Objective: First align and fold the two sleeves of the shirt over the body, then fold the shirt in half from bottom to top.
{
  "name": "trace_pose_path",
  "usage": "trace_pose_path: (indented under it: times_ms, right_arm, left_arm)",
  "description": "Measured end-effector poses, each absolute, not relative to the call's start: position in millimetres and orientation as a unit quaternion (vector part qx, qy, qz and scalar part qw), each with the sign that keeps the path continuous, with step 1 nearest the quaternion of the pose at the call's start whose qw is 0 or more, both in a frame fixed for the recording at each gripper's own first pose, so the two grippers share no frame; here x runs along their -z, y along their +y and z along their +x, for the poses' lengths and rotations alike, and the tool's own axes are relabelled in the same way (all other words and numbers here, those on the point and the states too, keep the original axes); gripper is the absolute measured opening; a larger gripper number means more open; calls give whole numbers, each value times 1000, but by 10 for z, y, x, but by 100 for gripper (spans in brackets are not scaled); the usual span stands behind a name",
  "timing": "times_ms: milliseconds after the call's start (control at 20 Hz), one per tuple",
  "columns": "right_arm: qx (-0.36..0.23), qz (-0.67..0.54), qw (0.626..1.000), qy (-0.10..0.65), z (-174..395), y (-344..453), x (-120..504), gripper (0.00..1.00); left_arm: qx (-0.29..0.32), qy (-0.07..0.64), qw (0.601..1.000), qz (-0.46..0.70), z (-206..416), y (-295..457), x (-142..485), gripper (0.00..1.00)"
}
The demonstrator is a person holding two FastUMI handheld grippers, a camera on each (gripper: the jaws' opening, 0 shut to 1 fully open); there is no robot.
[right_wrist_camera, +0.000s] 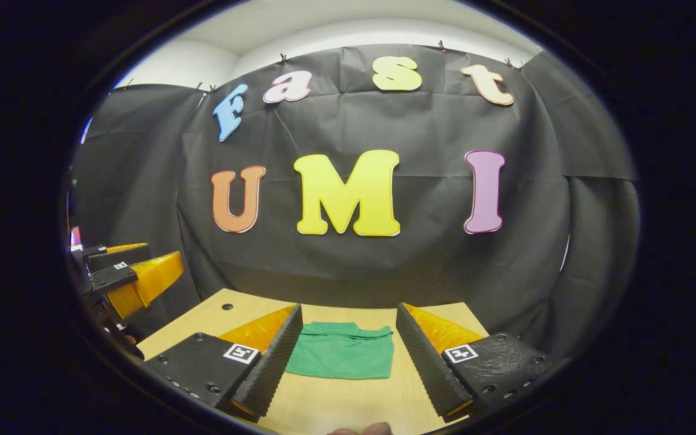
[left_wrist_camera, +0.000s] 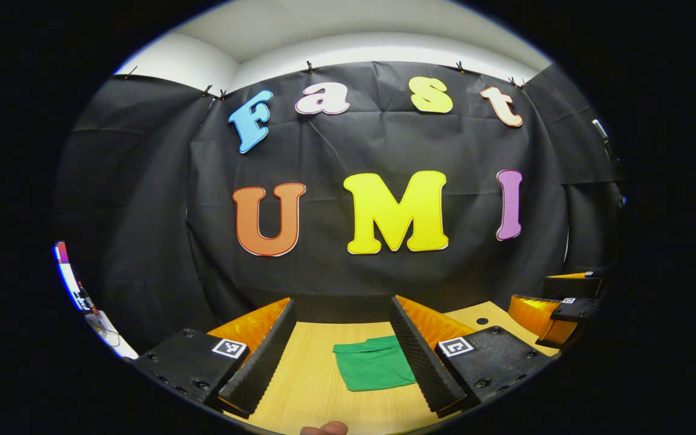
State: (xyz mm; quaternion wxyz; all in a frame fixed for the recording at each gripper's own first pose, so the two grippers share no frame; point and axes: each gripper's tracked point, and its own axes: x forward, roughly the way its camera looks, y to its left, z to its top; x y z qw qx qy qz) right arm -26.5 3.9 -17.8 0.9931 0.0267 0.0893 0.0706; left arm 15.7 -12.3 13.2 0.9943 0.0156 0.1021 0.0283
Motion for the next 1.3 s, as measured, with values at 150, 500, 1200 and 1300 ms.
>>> trace_pose_path:
  times_ms: [150, 500, 1200, 1300]
  right_arm:
    - [-71, 27, 993, 90, -265, 22, 169, 95]
    - [-65, 22, 993, 94, -253, -44, 179, 95]
    - [-58, 29, 995, 82, -201, -120, 64, 95]
    - [-59, 29, 995, 80, -188, -112, 54, 99]
  left_arm:
    - [-25, 100, 995, 17, 165, -164, -158, 99]
    - [-27, 112, 993, 8, 196, -189, -82, 99]
    - [-20, 111, 994, 8, 264, -271, -69, 99]
    - [-22, 112, 993, 8, 278, -268, -83, 99]
